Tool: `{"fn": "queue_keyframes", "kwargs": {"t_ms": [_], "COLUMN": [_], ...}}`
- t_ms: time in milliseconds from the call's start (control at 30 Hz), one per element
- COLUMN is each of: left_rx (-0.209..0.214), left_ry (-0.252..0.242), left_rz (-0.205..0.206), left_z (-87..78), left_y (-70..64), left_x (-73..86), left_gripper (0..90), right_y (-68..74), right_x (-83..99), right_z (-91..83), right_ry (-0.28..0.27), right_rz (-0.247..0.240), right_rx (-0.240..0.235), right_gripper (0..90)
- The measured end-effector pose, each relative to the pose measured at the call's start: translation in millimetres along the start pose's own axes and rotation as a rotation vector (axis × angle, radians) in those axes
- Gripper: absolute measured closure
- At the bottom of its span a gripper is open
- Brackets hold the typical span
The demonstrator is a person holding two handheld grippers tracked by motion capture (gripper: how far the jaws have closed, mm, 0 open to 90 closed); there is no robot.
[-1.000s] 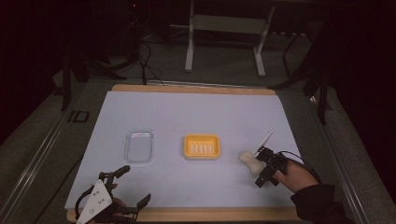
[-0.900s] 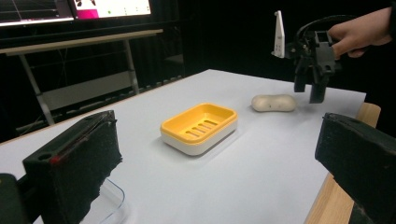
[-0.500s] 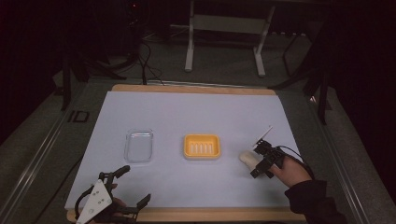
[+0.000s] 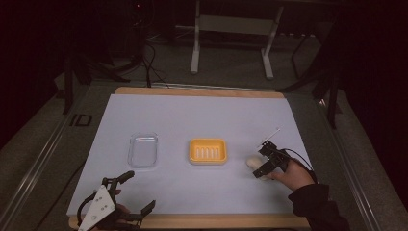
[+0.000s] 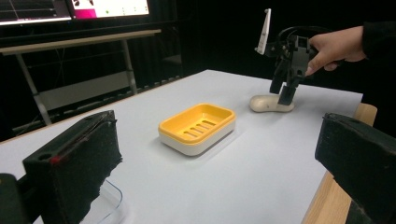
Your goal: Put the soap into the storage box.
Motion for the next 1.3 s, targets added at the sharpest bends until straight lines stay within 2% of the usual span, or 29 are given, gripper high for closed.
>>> {"fn": "queue_keyframes", "kwargs": {"t_ms": [167,300,500,633,800,967,1100,1300], "left_rx": [-0.004,-0.003,-0.004,-0.002,-0.002,0.0,0.0,0.002], "left_ry": [-0.004,-0.004,-0.006,-0.003,-0.002,0.001,0.001,0.004], "left_rz": [-0.002,-0.001,-0.001,0.001,0.001,0.002,0.001,0.003], "left_z": [-0.3,-0.3,-0.5,-0.3,-0.2,0.1,0.4,0.4], "left_y": [0.7,0.4,0.7,0.3,0.2,-0.1,-0.3,-0.7], "left_x": [-0.4,-0.5,-0.7,-0.3,-0.2,0.2,0.3,0.7], "left_gripper": [0.1,0.1,0.1,0.1,0.1,0.1,0.1,0.1], "right_y": [0.2,-2.0,-2.8,-3.9,-4.4,-4.9,-4.5,-4.1], "right_x": [-4.1,-9.5,-12.8,-12.2,-8.1,-5.7,-6.8,-7.6], "right_z": [1.5,2.1,6.7,9.8,16.7,21.3,21.3,22.0], "right_ry": [-0.028,-0.068,-0.11,-0.112,-0.081,-0.051,-0.05,-0.054], "right_rz": [-0.022,-0.015,-0.055,-0.06,-0.074,-0.097,-0.086,-0.102], "right_rx": [0.001,0.008,0.035,0.035,0.038,0.048,0.046,0.036], "right_gripper": [20.7,25.3,33.1,34.5,38.8,39.5,40.7,43.6]}}
Point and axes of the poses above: each handheld gripper's, and its own axes: z roughly forward along the jaws, x roughly out of its underside, y roughly to its left, the point moved 9 cm from there along z, roughly forward along the jaws, and after that the axes turned 4 degrees about -y, right-handed, at the moved point
